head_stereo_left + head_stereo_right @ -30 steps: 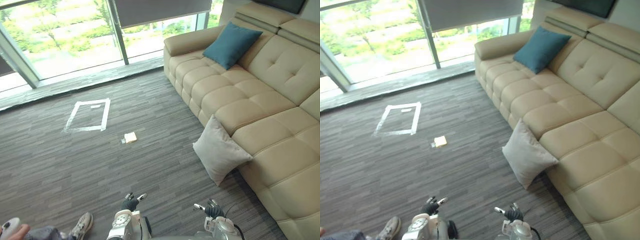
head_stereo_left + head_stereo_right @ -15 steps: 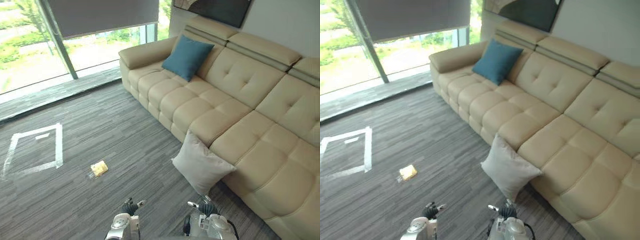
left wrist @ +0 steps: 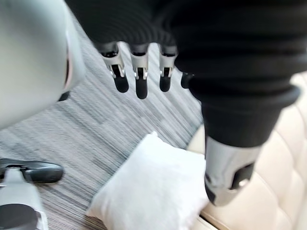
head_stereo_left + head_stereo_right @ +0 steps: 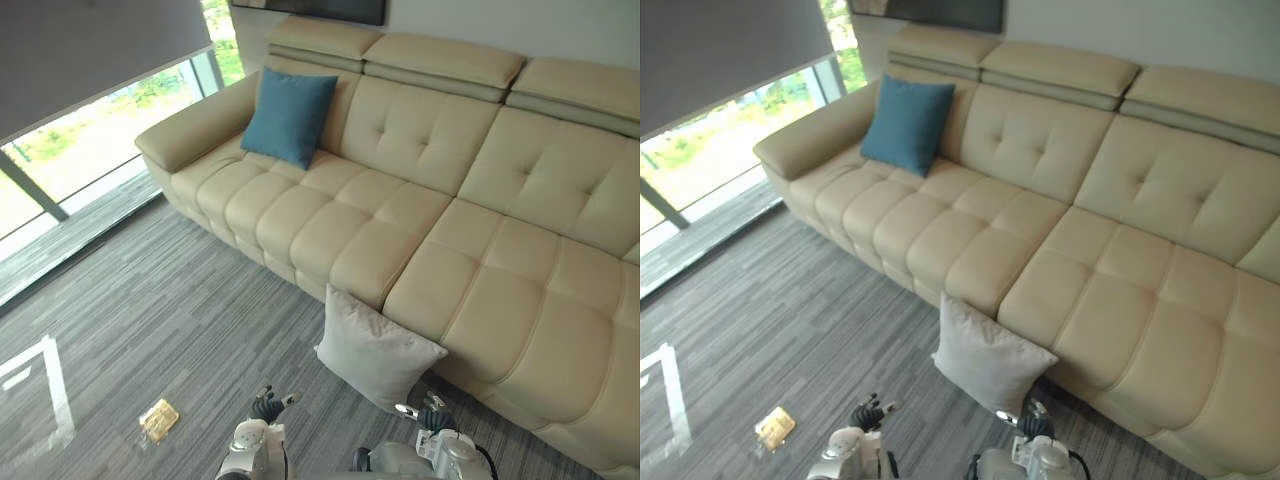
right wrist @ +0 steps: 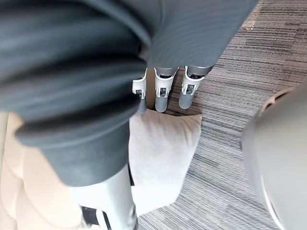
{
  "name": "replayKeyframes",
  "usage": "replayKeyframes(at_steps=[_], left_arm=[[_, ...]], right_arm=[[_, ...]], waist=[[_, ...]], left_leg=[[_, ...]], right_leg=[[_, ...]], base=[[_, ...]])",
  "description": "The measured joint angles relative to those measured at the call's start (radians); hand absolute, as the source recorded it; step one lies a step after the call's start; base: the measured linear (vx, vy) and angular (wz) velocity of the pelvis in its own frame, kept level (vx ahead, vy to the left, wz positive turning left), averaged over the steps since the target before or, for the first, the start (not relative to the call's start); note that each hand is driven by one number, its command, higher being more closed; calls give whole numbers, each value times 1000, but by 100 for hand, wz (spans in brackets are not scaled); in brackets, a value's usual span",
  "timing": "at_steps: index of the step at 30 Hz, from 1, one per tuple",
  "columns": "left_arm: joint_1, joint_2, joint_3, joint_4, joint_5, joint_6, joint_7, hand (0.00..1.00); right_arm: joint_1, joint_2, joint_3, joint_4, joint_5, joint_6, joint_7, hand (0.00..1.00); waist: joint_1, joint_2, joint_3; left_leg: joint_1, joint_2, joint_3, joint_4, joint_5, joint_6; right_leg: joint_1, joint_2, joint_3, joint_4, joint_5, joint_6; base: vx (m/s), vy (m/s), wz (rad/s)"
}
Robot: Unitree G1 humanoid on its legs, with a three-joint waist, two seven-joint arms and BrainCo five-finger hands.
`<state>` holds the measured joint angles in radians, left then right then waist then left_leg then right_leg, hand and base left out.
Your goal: Pick up cushions and gather them together orderly.
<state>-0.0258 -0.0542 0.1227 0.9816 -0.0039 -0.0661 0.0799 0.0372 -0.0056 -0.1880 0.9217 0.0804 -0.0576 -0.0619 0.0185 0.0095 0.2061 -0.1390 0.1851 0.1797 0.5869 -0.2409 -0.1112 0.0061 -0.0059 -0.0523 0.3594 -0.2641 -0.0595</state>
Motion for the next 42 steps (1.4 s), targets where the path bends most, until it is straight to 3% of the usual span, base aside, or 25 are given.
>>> replayKeyframes(at_steps=[3,4,5,6,7,9,10,12,14,15,17,18,19,20,24,31,35,36,42], left_arm=[[0,0,1,8,0,-10,3,0],[-1,-4,1,16,0,-10,3,0],[-4,2,1,18,0,-10,3,0],[-3,11,8,36,0,-9,5,0],[-2,18,7,50,0,-10,5,0],[-3,21,5,52,0,-9,4,0],[-1,21,6,55,0,-9,4,0],[-1,22,6,68,-1,-9,4,0],[-1,25,6,71,-2,-9,5,0],[2,26,7,73,-8,-9,5,0],[5,29,15,75,-20,-9,5,0],[5,34,17,82,-19,-8,5,0],[2,33,17,85,-19,-8,5,0],[-4,27,17,92,-20,-7,5,0],[7,0,45,111,-26,-8,0,0],[27,-1,117,91,-78,-9,5,0],[31,11,136,88,-78,-9,6,0],[97,44,165,85,-77,-8,17,0],[97,44,165,85,-77,-8,17,0]], right_arm=[[2,-3,18,1,0,-3,-7,0],[7,-7,34,9,0,-3,-9,0],[5,-3,39,18,0,-2,-10,0],[16,7,53,20,0,-2,-9,0],[23,24,54,22,0,-2,-8,0],[18,31,54,34,0,-2,-8,0],[13,36,54,37,-1,-3,-5,0],[6,37,53,36,-2,-3,-1,0],[3,37,55,36,-3,-3,2,0],[3,36,56,37,-3,-3,2,0],[1,35,54,42,-3,-3,1,0],[1,35,53,50,-3,-3,0,0],[-1,32,50,56,-3,-3,-1,0],[-5,25,30,59,-3,-2,0,0],[1,-12,-1,81,-2,-2,-2,0],[20,-15,-47,85,8,-2,-11,0],[31,-14,-68,86,9,-1,-19,0],[67,-24,-104,96,10,-1,-18,0],[67,-24,-104,96,10,-1,-18,0]], waist=[[13,2,-10],[13,5,-23],[15,-8,-27],[18,-44,-52],[20,-60,-60],[22,-67,-65],[29,-64,-65],[32,-59,-61],[35,-53,-61],[35,-48,-63],[36,-44,-65],[36,-54,-70],[36,-52,-70],[35,-23,-78],[34,22,-98],[33,11,-106],[34,-3,-108],[32,1,-98],[33,0,-98]], left_leg=[[2,-74,-168,-239,41,24],[12,-80,-199,-267,124,-11],[21,-84,-174,-261,117,-4],[41,-96,-114,-266,99,19],[63,-109,-70,-272,88,36],[93,-115,-38,-283,78,51],[146,-121,5,-321,68,67],[199,-125,43,-364,64,75],[250,-124,80,-398,63,76],[275,-119,103,-427,63,76],[285,-106,118,-443,63,61],[279,-108,114,-441,61,44],[279,-104,106,-442,62,40],[279,-85,107,-447,72,26],[321,-50,96,-492,96,11],[341,-56,58,-534,107,5],[328,-74,59,-533,109,8],[331,-95,22,-544,115,21],[330,-95,22,-545,115,21]], right_leg=[[0,8,115,18,-24,40],[-8,15,153,46,-44,74],[-5,7,170,53,-52,85],[-5,-19,201,55,-46,98],[-7,-42,220,57,-33,120],[-7,-52,229,73,-20,143],[-47,-56,231,168,5,182],[-122,-67,201,320,45,198],[-159,-112,103,391,30,177],[-162,-164,-1,370,18,154],[-153,-204,-110,247,31,128],[-132,-201,-124,133,76,109],[-112,-193,-127,100,65,111],[-77,-158,-138,23,64,110],[-10,-107,-152,-53,71,98],[21,-94,-159,-117,99,103],[34,-104,-152,-177,147,117],[85,-108,-162,-295,216,127],[85,-108,-162,-295,216,127]], base=[[352,277,-149],[298,265,-109],[426,386,-114],[294,297,-95],[330,348,-92],[149,209,-64],[117,185,-59],[73,150,-66],[25,79,-56],[-4,27,-48],[33,-55,-38],[70,-107,-12],[156,-218,-9],[115,-146,-9],[103,-151,-4],[-10,-10,7],[-30,70,-3],[0,0,0],[0,0,0]])
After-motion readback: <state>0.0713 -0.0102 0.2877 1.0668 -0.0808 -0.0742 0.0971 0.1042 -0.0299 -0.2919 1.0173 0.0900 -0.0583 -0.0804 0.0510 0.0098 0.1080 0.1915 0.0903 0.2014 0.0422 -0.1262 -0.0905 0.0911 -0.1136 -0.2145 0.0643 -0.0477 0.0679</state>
